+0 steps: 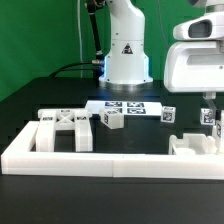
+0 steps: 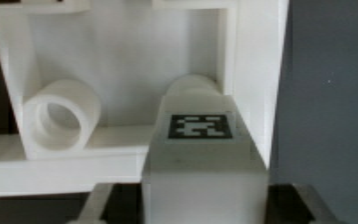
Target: Assemble chair
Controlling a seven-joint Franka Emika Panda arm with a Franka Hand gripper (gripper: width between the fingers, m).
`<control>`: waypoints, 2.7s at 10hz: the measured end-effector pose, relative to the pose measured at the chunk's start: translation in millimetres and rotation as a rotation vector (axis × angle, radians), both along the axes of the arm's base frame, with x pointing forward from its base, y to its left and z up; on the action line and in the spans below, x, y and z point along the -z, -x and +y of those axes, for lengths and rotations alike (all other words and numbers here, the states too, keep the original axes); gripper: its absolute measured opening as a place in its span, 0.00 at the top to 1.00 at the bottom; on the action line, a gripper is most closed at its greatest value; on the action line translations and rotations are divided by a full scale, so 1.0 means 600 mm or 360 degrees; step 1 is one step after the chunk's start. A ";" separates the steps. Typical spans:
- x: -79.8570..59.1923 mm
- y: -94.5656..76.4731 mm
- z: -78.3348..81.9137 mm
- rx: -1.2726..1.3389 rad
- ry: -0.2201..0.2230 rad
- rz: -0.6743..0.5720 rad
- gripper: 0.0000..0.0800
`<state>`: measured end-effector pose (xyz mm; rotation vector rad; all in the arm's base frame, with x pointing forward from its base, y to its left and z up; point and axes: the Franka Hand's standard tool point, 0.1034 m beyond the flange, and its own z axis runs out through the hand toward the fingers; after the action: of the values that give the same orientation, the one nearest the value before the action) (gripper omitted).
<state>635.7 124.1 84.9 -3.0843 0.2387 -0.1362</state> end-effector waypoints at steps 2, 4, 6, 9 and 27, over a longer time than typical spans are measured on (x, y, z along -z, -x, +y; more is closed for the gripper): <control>0.000 0.000 -0.003 0.0353 -0.0052 0.0017 0.64; 0.002 0.003 0.000 0.0965 -0.0131 0.0044 0.64; 0.004 0.004 0.006 0.1625 -0.0252 0.0106 0.64; 0.005 0.002 0.001 0.2222 -0.0350 0.0170 0.64; 0.007 0.001 -0.001 0.0293 -0.0086 -0.0009 0.19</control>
Offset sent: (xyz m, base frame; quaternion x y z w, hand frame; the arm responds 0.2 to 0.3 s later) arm -0.0153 0.0074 -0.0102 0.0150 -0.0164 0.4143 0.9099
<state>634.9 123.3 80.8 -3.0033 0.5172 -0.1424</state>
